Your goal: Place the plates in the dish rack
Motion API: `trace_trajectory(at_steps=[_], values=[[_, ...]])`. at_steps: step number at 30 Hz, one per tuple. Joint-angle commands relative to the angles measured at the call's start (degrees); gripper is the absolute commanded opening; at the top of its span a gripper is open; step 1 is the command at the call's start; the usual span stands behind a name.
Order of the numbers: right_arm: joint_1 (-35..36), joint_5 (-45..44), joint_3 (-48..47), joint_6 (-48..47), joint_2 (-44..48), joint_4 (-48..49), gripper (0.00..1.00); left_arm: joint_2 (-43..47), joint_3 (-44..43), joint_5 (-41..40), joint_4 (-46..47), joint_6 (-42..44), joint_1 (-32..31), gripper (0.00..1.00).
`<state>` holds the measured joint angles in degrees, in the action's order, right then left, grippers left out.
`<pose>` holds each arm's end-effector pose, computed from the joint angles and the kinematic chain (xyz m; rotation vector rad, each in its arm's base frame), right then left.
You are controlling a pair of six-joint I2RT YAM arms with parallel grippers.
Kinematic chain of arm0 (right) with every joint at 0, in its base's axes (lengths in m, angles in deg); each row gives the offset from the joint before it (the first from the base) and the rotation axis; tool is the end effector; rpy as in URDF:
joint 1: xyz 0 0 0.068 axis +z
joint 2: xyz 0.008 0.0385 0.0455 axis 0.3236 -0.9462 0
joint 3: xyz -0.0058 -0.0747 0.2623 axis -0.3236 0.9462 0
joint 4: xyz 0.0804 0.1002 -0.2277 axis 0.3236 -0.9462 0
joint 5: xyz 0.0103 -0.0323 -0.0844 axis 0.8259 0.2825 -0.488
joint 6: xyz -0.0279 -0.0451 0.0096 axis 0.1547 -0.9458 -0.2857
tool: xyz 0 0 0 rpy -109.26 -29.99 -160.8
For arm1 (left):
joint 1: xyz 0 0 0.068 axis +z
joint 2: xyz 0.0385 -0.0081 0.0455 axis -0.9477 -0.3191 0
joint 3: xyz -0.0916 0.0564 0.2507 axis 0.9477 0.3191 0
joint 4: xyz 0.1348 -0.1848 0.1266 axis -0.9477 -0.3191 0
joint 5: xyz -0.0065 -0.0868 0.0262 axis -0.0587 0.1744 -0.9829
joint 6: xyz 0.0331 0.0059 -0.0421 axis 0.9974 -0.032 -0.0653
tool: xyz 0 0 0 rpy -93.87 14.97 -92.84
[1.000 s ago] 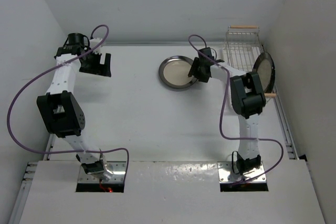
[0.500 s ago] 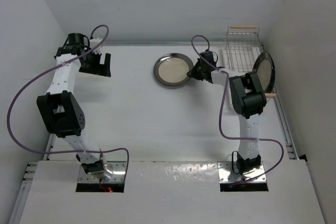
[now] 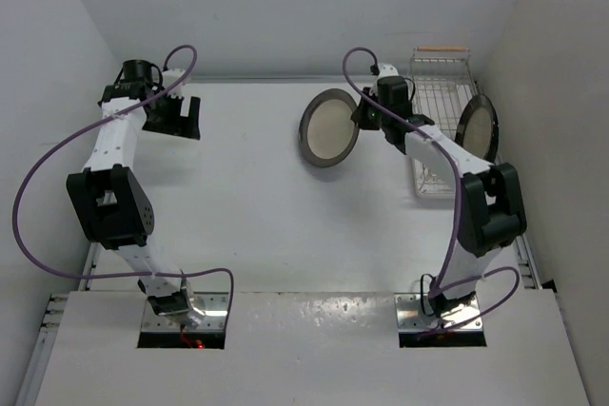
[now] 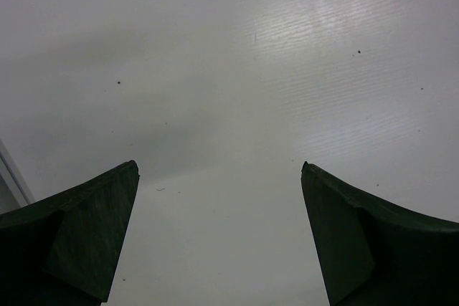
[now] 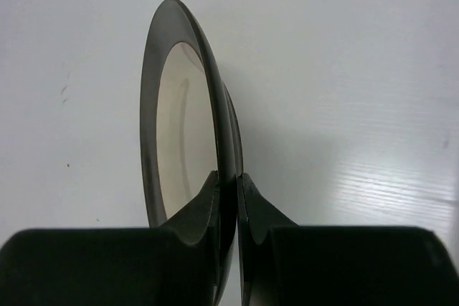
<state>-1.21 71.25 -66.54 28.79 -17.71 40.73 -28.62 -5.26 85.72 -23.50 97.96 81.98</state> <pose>0.3903 0.1245 0.2500 0.1868 2.1175 0.4853 0.3716 0.0592 0.3118 0.1605 2.5196 -0.2073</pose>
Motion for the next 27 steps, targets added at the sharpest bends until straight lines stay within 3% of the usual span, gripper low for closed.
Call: trace_trajectory(at_steps=[1,11,21,27], values=[[-1.06,2.62,-3.77,-7.12,7.55,3.30,0.00,1.06,-2.24,-0.41,0.29,0.23,0.48,1.00],[-7.65,3.86,-7.37,-12.05,20.99,-2.68,0.00,0.53,-2.86,-0.41,-0.23,0.23,0.48,1.00],[-14.85,-0.19,-14.32,-23.48,29.26,-7.96,0.00,0.53,-2.86,0.12,-0.23,0.23,-0.04,1.00],[-19.15,-8.79,-16.96,-32.44,29.80,-9.20,0.00,1.06,-2.33,0.12,-0.23,0.76,-0.04,1.00]])
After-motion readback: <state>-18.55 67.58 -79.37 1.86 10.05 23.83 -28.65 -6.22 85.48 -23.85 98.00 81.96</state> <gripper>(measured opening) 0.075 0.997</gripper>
